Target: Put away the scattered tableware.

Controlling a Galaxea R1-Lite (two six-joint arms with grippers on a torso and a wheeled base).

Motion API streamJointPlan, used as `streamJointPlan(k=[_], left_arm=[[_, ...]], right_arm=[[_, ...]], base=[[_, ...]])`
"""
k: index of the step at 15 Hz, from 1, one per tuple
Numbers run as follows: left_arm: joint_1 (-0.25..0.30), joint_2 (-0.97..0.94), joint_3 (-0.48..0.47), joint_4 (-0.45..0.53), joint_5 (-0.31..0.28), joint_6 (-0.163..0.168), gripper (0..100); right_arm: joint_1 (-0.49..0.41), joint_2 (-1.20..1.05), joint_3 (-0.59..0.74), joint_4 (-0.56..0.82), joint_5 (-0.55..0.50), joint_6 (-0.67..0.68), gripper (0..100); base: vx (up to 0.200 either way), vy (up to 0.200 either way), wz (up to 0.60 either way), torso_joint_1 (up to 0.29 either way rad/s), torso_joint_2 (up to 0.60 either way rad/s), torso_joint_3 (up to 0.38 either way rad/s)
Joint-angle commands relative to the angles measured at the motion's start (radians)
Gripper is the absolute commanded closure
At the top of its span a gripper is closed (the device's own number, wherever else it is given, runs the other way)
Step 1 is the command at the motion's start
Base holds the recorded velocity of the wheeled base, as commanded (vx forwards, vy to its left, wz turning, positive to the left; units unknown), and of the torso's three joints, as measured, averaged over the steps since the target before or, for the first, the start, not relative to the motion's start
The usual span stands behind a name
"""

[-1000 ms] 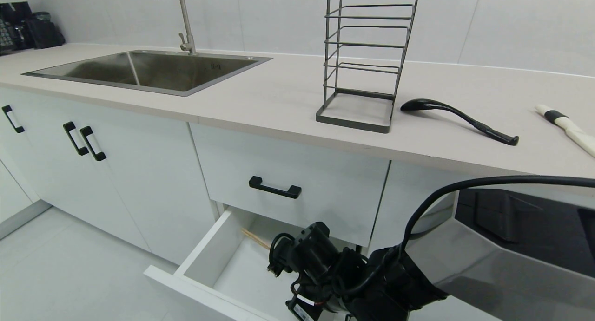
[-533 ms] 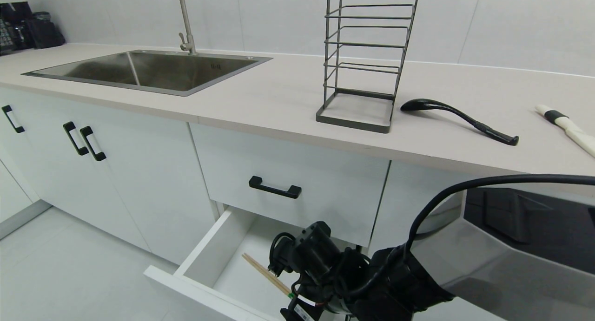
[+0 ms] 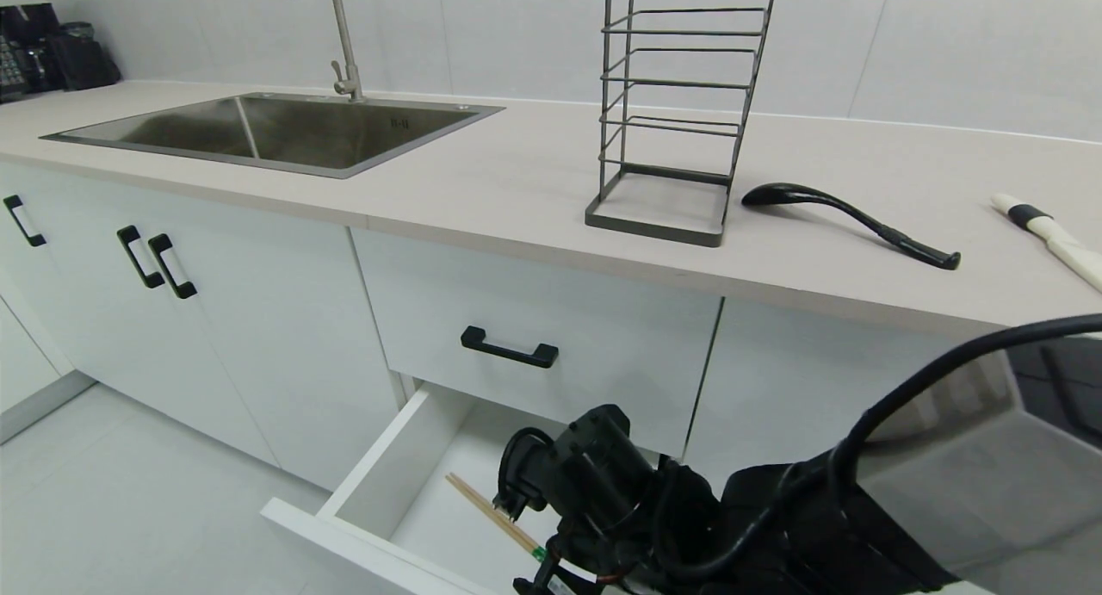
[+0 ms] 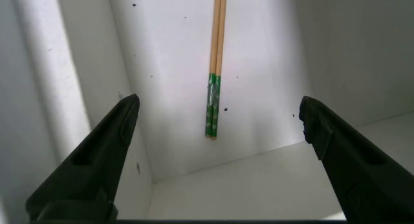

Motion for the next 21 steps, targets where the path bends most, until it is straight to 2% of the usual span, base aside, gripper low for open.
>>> streamJointPlan(k=[1, 8, 16, 21], left_arm=[[0.000, 0.001, 0.000, 0.000, 0.000, 0.000, 0], [0.000, 0.001, 0.000, -0.002, 0.000, 0.000, 0], [0.000, 0.001, 0.000, 0.000, 0.000, 0.000, 0], [0.000, 0.001, 0.000, 0.000, 0.000, 0.000, 0]], right_arm=[[0.014, -0.083, 0.044, -0.001, 0.000, -0.006, 0], [0.032, -0.246, 0.233, -0.032, -0.002, -0.010, 0], [0.040, -0.284, 0.232, -0.044, -0.002, -0.015, 0], [0.037, -0.305, 0.229, -0.044, -0.002, -0.010, 0]], base=[[0.000, 0.000, 0.00, 0.000, 0.00, 0.000], [0.000, 0.000, 0.00, 0.000, 0.00, 0.000], [0.000, 0.000, 0.00, 0.000, 0.00, 0.000], [0.000, 0.000, 0.00, 0.207, -0.10, -0.101]])
